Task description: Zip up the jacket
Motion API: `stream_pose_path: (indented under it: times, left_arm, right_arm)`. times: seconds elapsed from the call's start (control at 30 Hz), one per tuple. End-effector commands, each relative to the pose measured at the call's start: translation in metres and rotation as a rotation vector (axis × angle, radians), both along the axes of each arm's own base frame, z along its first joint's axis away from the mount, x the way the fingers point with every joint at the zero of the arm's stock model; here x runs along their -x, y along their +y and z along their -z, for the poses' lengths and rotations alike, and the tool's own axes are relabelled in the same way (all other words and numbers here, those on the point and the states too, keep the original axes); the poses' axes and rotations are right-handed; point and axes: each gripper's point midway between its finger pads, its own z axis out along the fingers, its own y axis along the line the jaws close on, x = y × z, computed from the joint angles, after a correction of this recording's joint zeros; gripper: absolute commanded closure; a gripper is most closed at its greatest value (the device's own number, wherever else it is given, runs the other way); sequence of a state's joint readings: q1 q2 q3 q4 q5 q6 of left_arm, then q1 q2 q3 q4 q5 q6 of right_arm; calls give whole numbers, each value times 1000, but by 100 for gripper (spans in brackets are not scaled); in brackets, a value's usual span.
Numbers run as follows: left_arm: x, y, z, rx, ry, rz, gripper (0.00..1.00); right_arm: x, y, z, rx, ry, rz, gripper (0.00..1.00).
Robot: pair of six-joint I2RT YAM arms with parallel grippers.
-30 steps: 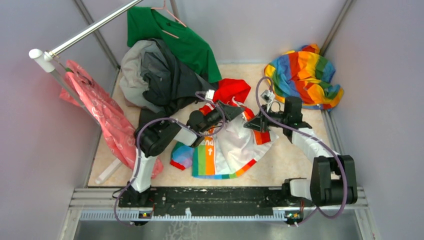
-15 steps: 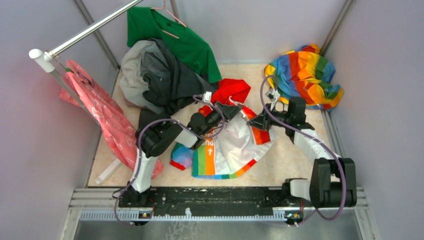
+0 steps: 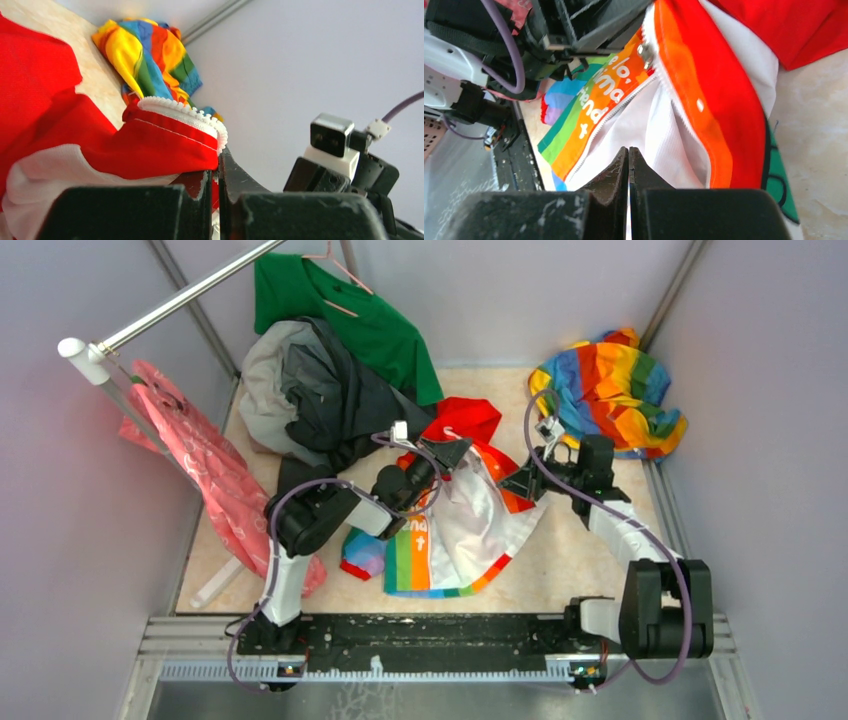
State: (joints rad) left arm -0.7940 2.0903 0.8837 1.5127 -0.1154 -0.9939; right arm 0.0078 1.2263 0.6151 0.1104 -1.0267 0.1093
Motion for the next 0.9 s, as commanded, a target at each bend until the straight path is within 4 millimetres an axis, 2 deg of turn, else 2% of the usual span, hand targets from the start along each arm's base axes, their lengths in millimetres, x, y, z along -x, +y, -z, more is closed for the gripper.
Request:
stream_pose_path:
  times: [0.0, 0.13, 0.27, 0.3, 0.43, 0.5, 0.53, 0.63, 0.7, 0.8, 0.87]
  left_arm:
    - [11, 20, -94, 271, -224, -30, 100]
    - [23, -4, -87, 256, -224, 26, 100]
    - [30, -8, -87, 246, -242, 53, 100]
    - [32, -8, -89, 235, -259, 55, 100]
    - [43, -14, -100, 172, -350, 90, 100]
    - [50, -16, -101, 131, -387, 111, 100]
    - [53, -15, -103, 127, -401, 115, 100]
    - [61, -15, -110, 125, -455, 152, 100]
    - [70, -17, -115, 104, -502, 196, 100]
    - [79, -19, -113, 37, -558, 269, 100]
    - [86, -20, -105, -37, -592, 335, 100]
  right_arm:
    - [6, 7, -11, -61, -4, -65, 100]
    - [12, 20, -24, -95, -53, -126, 100]
    - [5, 13, -30, -50, -131, -94, 100]
    - [2, 10, -32, -47, -162, -87, 97]
    - [8, 10, -39, -64, -289, -130, 63]
    - [12, 12, -39, -72, -304, -150, 52]
    - [14, 13, -38, -87, -289, -155, 50]
    - [17, 9, -47, -127, -319, -168, 50]
    - [22, 5, -61, -138, -363, -201, 49]
    - [24, -8, -80, -117, -409, -225, 50]
    - [18, -19, -83, -67, -437, -203, 49]
